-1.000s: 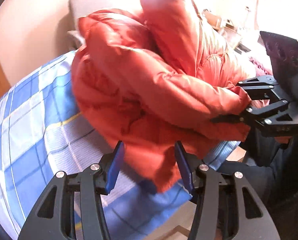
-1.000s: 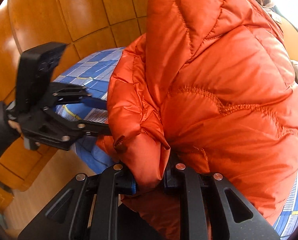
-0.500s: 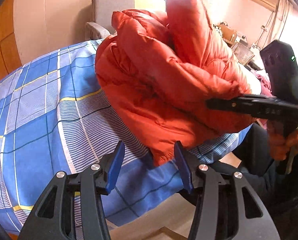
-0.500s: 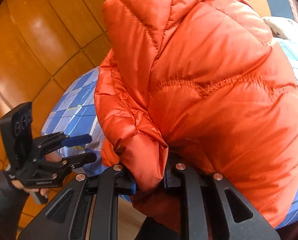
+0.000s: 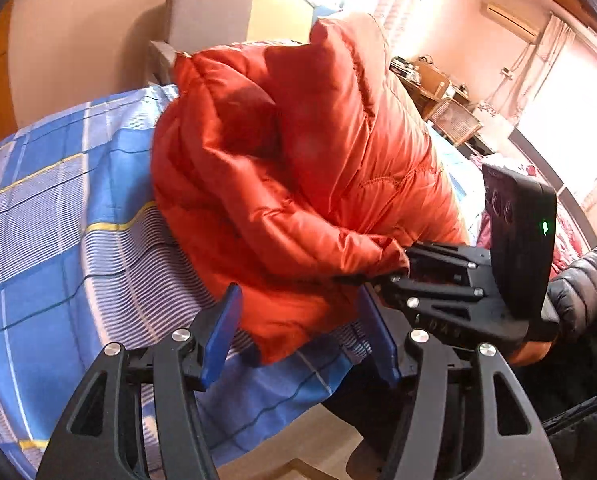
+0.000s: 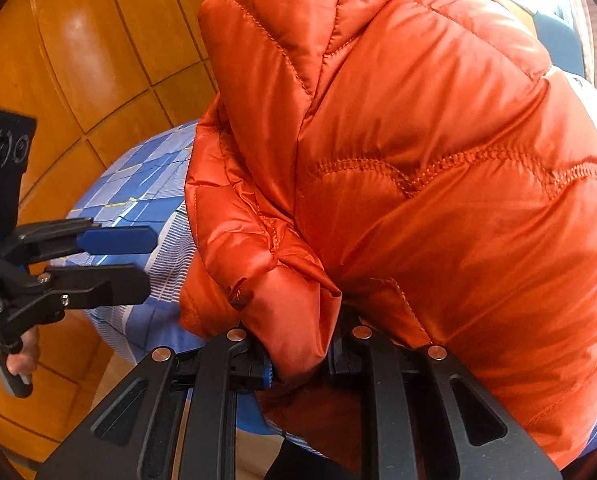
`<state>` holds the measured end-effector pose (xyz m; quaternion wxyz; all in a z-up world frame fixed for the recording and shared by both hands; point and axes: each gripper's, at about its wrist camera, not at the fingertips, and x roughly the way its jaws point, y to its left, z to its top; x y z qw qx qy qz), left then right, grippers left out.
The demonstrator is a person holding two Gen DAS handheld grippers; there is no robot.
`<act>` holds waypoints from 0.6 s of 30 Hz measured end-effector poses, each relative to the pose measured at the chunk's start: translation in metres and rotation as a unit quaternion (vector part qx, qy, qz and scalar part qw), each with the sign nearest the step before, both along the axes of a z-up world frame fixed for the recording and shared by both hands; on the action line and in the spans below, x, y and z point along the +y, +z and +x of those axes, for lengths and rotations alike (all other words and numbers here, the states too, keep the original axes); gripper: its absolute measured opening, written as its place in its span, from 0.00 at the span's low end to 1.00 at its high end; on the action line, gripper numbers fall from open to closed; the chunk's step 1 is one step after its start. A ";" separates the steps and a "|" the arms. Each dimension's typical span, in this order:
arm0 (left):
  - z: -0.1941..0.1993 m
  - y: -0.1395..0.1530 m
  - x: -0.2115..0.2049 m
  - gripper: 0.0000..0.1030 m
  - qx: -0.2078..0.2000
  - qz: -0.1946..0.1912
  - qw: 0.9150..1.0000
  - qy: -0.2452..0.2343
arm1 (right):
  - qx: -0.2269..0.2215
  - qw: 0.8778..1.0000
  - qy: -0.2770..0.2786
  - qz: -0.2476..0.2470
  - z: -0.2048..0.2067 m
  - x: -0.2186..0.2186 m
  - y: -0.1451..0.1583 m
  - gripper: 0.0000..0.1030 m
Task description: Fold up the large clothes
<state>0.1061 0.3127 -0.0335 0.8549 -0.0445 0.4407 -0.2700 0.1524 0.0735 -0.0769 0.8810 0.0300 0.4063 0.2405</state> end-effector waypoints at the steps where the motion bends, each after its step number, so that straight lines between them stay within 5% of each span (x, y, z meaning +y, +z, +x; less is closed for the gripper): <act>1: 0.004 0.000 -0.004 0.58 -0.001 0.004 1.000 -0.007 | -0.001 1.000 -0.004 -0.001 -0.001 0.001 0.000 0.17; 18: 0.051 0.002 -0.043 0.58 -0.006 0.042 0.995 -0.085 | -0.054 0.998 -0.011 -0.036 -0.035 0.023 -0.013 0.21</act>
